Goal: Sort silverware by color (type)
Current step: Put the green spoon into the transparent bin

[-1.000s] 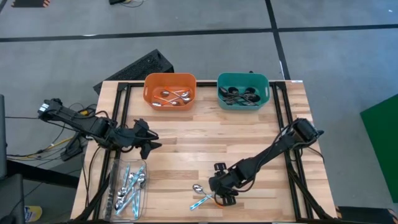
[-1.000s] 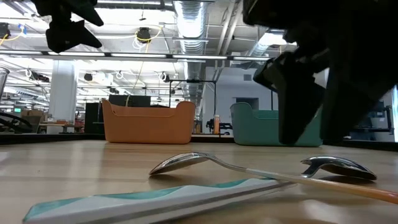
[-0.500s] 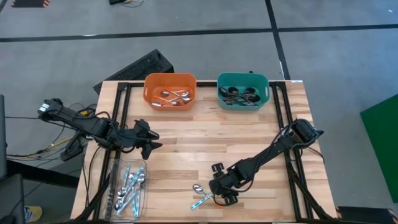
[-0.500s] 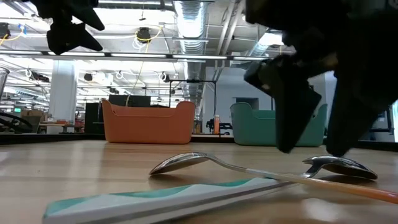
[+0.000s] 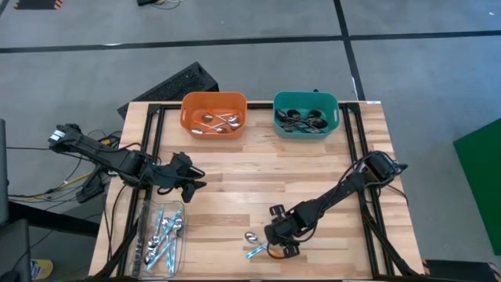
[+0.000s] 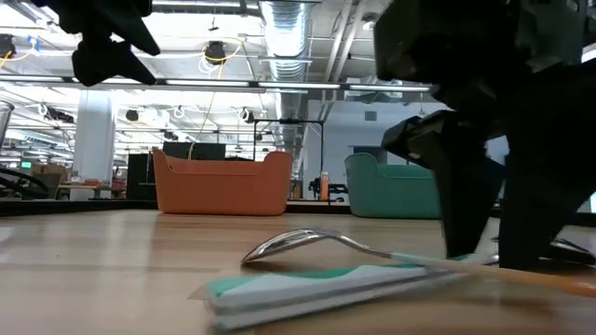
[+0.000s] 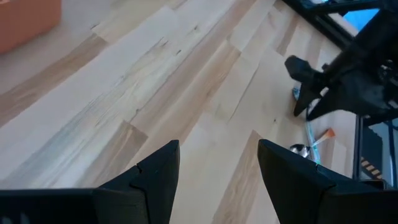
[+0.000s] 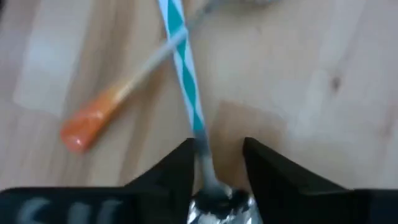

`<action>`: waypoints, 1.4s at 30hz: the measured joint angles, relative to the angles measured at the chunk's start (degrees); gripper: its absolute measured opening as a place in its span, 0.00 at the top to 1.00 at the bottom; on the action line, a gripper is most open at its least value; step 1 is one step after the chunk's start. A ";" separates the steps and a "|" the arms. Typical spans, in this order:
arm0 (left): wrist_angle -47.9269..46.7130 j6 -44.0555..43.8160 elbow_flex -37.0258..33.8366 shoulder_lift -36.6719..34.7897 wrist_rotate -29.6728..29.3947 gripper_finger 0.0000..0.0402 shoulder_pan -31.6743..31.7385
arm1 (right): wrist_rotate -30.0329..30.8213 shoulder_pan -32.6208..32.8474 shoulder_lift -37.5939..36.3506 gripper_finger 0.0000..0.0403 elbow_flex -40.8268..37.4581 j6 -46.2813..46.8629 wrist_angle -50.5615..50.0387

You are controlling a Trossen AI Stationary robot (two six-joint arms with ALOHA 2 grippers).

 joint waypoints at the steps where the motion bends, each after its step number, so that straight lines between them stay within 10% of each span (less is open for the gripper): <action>1: 0.46 0.00 0.00 0.35 -0.40 0.49 0.02 | -0.06 -0.01 -0.23 0.61 -0.09 0.10 -0.63; 9: 6.55 0.52 0.00 1.66 -3.02 0.49 0.11 | -0.27 -1.18 -0.82 0.96 0.02 4.12 -6.22; 21: 19.80 9.60 0.00 1.67 -6.92 0.49 0.13 | 14.76 -5.68 -17.42 0.97 -7.80 11.66 -13.38; 32: 25.64 14.75 0.00 1.73 -10.58 0.49 0.34 | 24.06 -8.05 -44.14 0.97 -27.27 24.26 8.84; 42: 47.70 31.24 0.01 8.63 0.13 0.49 6.96 | 24.92 -11.99 -45.10 0.97 -27.87 15.86 35.44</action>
